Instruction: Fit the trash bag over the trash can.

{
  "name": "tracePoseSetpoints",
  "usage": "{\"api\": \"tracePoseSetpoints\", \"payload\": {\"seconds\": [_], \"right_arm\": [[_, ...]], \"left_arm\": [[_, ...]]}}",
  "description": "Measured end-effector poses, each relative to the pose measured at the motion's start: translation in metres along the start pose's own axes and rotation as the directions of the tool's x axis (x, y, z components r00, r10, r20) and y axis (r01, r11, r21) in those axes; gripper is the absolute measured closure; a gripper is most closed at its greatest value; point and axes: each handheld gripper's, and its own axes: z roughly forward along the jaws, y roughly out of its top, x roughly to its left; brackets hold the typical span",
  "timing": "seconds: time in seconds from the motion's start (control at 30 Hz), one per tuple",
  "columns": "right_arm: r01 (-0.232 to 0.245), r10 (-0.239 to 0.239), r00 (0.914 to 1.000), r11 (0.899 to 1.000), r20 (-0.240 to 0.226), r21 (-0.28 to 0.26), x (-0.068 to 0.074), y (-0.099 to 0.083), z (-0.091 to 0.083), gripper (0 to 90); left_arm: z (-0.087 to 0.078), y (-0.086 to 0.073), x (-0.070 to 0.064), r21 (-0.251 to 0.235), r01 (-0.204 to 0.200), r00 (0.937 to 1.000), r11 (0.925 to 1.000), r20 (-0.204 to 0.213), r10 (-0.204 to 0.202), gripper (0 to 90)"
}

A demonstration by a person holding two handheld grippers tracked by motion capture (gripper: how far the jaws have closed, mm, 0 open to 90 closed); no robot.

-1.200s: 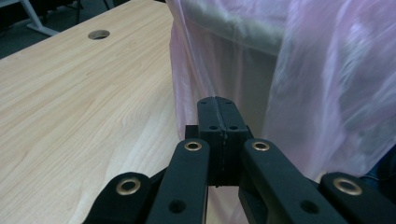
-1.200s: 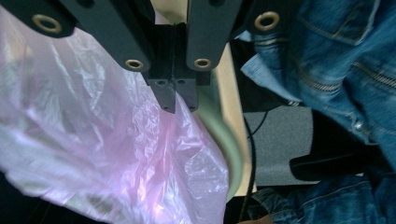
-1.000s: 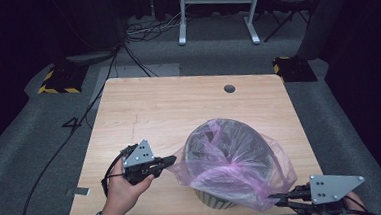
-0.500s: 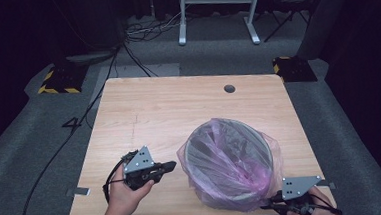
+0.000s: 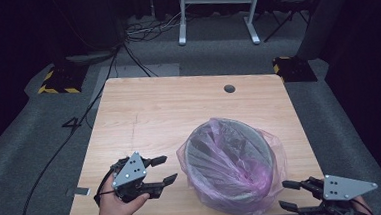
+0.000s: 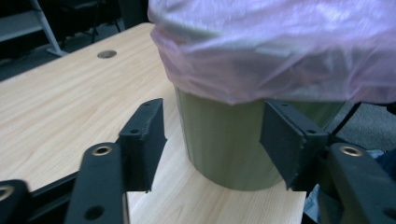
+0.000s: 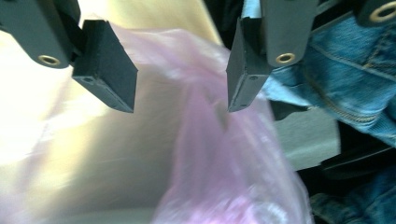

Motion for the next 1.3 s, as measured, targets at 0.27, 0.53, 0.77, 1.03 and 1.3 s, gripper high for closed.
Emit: {"api": "tracePoseSetpoints", "payload": {"seconds": [0.27,0.53,0.77,1.03,1.3], "right_arm": [[-0.076,0.075,0.9873,0.997,0.14,-0.001,-0.026,0.001,0.004,33.2],[-0.171,0.172,0.9778,0.985,0.12,-0.019,-0.05,0.005,0.027,24.3],[-0.185,0.183,0.9805,0.983,0.071,0.011,-0.055,0.01,0.046,36.2],[-0.201,0.2,0.9792,0.979,0.034,0.026,-0.056,0.011,0.041,88.7],[-0.231,0.227,0.9724,0.97,0.052,0.075,-0.066,-0.003,0.055,90.0]], "left_arm": [[-0.001,0.018,-0.023,-0.025,-0.065,0.9966,0.9976,0.049,0.066,30.6],[0.012,0.027,-0.032,-0.011,-0.1,0.99,0.995,0.099,0.1,26.0],[0.017,0.029,-0.037,0.001,-0.199,0.9751,0.98,0.101,0.198,61.0],[0.018,0.021,-0.032,0.013,-0.177,0.9786,0.9842,0.109,0.174,90.0],[0.028,-0.02,-0.017,0.122,-0.089,0.9896,0.9885,0.124,0.074,90.0]]}}
